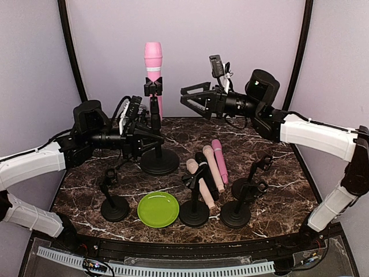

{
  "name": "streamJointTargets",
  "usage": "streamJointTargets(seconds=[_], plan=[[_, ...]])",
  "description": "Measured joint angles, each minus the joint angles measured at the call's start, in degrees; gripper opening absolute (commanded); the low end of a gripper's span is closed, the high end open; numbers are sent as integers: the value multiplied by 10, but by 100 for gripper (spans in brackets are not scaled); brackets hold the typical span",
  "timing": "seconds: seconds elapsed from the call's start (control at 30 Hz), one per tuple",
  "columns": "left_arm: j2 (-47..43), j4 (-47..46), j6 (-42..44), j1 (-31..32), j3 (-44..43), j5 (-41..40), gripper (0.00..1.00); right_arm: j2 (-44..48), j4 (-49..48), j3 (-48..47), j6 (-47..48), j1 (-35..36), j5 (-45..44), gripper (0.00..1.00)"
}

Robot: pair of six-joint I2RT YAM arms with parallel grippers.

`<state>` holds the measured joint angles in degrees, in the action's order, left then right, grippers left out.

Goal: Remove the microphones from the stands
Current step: Place the microphone stand with the microphone at the center of the board.

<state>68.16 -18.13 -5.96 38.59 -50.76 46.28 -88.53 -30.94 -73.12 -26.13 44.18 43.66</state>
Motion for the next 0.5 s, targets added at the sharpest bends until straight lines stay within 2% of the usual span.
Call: streamJointTargets(seconds=[0.5], plan=[[35,83,42,36,-43,36,0,-94,47,-205,24,-14,74,93]])
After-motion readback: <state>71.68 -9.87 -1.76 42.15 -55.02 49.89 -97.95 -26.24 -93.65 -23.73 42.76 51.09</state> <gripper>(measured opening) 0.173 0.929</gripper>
